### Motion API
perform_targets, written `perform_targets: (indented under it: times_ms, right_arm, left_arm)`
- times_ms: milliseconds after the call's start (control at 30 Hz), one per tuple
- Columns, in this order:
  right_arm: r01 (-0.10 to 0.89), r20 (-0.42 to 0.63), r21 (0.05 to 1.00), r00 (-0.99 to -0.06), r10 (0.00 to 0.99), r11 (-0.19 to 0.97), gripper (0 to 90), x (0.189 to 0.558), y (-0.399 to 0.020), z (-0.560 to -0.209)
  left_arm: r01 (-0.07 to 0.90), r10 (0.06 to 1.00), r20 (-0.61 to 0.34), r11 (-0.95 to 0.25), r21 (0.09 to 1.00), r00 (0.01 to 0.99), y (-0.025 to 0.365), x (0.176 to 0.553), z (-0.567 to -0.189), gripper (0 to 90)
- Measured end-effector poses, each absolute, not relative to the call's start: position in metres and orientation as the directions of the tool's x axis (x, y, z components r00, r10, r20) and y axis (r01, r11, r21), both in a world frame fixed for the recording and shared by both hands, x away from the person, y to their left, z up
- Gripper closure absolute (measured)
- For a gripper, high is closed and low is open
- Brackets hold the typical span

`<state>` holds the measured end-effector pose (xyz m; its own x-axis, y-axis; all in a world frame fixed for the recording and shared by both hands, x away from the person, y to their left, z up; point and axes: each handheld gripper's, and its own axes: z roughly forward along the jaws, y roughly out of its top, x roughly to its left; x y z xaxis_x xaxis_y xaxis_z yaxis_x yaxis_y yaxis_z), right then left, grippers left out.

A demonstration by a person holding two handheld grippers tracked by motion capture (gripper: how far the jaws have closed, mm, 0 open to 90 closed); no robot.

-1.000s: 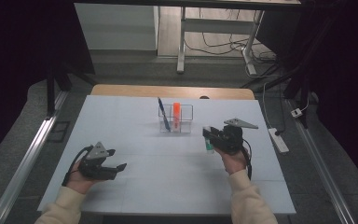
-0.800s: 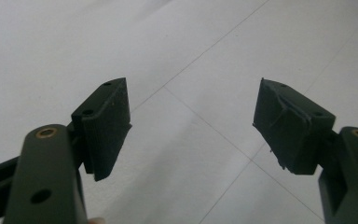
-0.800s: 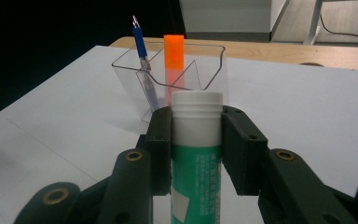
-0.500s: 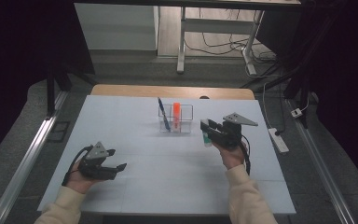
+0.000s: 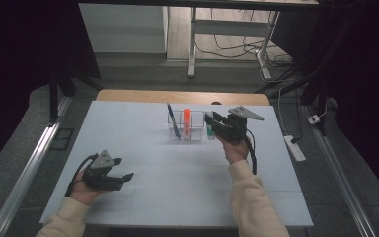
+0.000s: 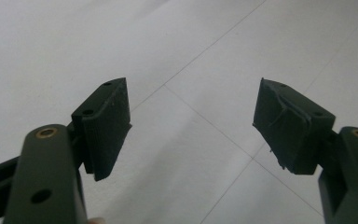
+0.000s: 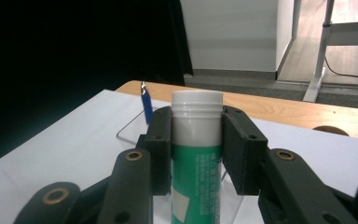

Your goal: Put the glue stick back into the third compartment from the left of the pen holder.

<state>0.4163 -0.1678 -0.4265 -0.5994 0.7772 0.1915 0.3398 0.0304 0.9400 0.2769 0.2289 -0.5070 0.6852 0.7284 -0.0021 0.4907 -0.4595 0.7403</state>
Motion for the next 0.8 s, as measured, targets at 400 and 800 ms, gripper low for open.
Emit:
perform_targets:
  times_ms: [400,800]
  right_arm:
    - [0.300,0.189,0.954,-0.602,0.776,0.000,64.7,0.445,-0.150,-0.422]
    - [0.290,0.169,0.957,-0.592,0.788,0.013,64.7,0.469,-0.130,-0.424]
  left_arm:
    - [0.496,0.729,-0.007,-0.459,0.737,0.684,0.231,0.278,-0.509,27.1]
    - [0.500,0.725,-0.009,-0.466,0.730,0.689,0.230,0.279,-0.511,27.1]
